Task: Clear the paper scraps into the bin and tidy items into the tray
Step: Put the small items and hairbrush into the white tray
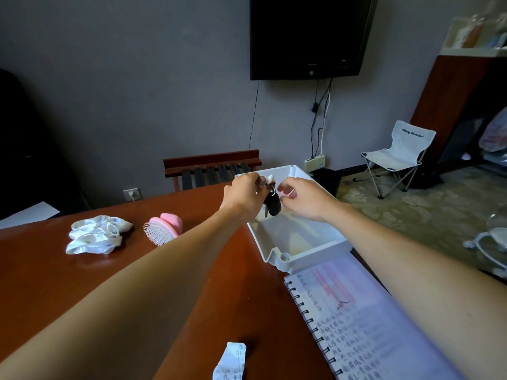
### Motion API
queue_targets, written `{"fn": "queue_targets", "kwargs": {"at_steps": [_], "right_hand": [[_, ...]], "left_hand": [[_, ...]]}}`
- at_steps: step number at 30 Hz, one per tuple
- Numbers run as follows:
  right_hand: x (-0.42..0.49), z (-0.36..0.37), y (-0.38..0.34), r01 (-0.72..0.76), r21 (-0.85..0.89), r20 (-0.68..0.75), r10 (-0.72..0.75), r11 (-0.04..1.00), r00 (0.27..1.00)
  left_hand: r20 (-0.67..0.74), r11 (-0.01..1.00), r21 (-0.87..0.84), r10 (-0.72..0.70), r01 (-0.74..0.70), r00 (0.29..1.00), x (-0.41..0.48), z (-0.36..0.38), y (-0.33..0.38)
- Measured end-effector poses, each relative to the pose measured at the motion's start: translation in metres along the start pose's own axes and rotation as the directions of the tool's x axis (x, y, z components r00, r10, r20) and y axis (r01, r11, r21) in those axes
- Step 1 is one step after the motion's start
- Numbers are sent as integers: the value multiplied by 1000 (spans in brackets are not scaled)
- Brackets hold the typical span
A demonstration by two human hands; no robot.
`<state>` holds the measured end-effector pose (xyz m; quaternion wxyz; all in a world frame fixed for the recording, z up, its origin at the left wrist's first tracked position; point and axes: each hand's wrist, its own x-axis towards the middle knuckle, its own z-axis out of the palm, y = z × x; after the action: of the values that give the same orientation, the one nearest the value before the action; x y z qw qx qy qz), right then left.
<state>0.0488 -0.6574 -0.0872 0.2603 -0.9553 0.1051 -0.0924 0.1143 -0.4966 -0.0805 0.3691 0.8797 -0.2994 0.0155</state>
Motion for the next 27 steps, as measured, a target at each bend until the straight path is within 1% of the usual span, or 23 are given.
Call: {"fn": "queue_targets", "kwargs": {"at_steps": [2,5,9,12,15,19,23,27], "right_hand": [[0,4,0,4,44,16,-4,999,1000],[3,9,-3,-3,60,31,1,998,1000],[7,14,-9,3,35,38,-5,999,999],[9,16,-12,7,-1,21,-7,1000,1000],[14,18,-12,-31,-30,9,31,999,999],[18,21,-9,-64,-38,11,65,997,998],[17,22,-5,-100,-70,-7,99,993,995],[17,23,-6,-132,-113,-22,131,985,991]], "left_hand": [[10,999,-37,-23,23,1000,1,1,-3],[7,997,-45,-59,59,998,2,3,-6],[-24,990,-87,-111,108,994,3,5,-8],[-19,980,-137,-148,144,989,2,5,-8],[26,986,-74,-149,150,988,0,5,-10],[74,988,-46,-141,145,987,-2,4,-18],[127,989,-76,-117,127,985,-6,1,-22],[109,995,-61,-68,75,992,-11,-5,-25]]}}
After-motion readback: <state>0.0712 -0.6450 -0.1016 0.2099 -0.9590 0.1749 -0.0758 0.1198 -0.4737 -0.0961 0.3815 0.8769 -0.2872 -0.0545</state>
